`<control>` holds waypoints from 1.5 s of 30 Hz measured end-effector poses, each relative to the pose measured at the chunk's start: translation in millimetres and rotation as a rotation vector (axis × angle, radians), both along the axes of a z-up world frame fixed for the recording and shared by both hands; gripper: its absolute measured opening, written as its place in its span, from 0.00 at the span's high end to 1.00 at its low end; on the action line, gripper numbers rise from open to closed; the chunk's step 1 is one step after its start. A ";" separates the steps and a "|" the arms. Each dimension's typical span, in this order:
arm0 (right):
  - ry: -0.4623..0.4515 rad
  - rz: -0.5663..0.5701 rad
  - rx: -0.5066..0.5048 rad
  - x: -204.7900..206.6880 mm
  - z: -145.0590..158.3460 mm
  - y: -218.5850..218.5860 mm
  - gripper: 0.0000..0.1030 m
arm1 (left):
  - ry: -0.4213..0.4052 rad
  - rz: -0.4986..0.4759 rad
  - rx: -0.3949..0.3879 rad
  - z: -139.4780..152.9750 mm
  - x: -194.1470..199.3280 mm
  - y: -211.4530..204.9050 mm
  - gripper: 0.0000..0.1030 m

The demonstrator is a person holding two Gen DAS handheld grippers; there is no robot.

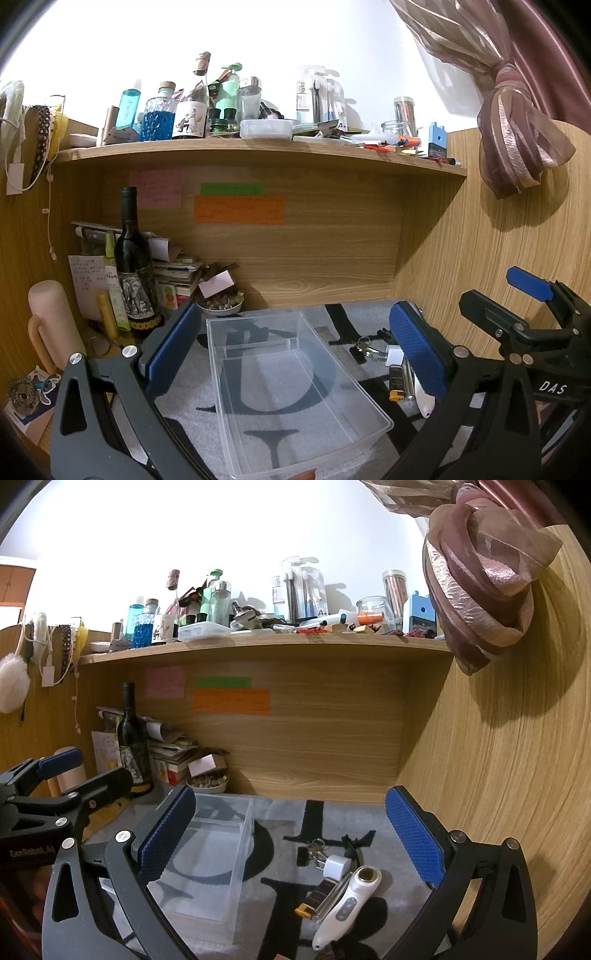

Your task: Organize rigid objects

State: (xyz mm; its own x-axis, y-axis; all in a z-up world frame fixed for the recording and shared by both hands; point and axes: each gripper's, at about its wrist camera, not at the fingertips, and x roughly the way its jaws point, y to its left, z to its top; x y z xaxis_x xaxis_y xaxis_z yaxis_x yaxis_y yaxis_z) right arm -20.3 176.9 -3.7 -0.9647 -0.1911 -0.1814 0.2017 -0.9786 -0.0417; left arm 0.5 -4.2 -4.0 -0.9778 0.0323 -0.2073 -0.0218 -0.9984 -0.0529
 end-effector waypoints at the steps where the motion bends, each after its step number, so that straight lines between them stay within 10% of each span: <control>1: -0.001 0.002 -0.001 0.1 -0.2 0.3 0.00 | -0.001 0.001 0.000 0.0 -0.1 0.0 0.00; 22: -0.103 -0.009 -0.023 -23.6 -12.8 -1.1 0.00 | -0.015 0.016 0.038 -22.9 -15.2 -16.2 0.00; 33: -0.321 -0.133 0.052 -69.0 -62.4 22.6 0.00 | -0.338 0.027 0.111 -61.4 -65.0 -86.0 0.01; 45: -0.516 -0.312 0.075 -97.6 -104.5 60.6 0.06 | -0.652 -0.066 0.074 -110.1 -116.8 -92.9 0.53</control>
State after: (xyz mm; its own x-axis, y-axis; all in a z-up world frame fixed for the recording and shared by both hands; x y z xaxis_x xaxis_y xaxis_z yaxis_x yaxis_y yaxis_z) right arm -117.9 237.4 -108.2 -0.7571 0.1184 -0.6425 -0.0820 -0.9929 -0.0864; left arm -116.2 -97.1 -114.1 -0.6479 0.1252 -0.7513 -0.0234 -0.9892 -0.1447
